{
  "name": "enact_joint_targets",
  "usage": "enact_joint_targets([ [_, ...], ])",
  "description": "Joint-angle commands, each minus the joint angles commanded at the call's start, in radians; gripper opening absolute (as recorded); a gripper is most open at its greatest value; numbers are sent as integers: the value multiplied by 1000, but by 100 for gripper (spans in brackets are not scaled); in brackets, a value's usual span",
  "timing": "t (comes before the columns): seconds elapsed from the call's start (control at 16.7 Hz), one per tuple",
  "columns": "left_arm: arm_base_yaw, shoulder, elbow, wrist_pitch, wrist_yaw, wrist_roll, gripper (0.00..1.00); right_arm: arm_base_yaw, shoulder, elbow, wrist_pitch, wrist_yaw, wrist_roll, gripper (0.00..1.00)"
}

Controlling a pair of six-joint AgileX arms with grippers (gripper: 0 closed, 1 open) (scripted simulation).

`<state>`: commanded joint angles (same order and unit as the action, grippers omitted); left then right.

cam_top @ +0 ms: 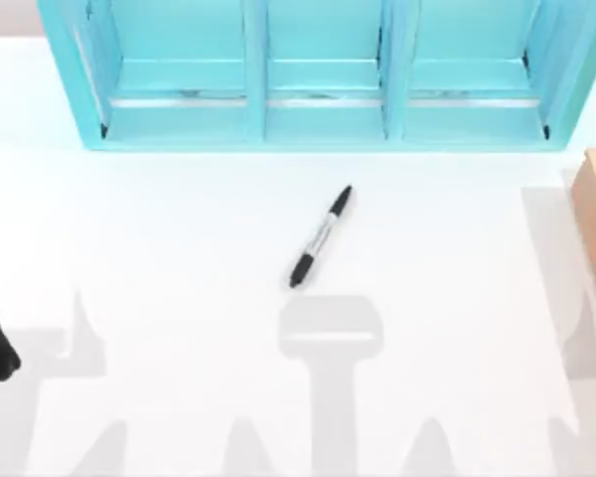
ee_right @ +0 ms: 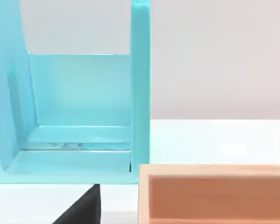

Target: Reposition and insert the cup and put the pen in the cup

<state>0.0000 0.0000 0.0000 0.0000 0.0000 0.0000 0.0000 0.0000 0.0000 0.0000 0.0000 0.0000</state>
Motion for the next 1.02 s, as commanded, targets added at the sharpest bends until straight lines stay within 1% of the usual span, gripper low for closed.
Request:
enact_joint_targets([
  [0.24, 0, 0, 0, 0, 0, 0, 100, -10, 31, 31, -29, 1, -8, 100],
  [0.42, 0, 0, 0, 0, 0, 0, 100, -45, 158, 155, -135, 4, -38, 100],
  [0.6, 0, 0, 0, 0, 0, 0, 100, -94, 380, 351, -296, 4, -83, 100],
  [1.02, 0, 0, 0, 0, 0, 0, 100, -230, 1079, 888, -764, 0, -212, 100],
])
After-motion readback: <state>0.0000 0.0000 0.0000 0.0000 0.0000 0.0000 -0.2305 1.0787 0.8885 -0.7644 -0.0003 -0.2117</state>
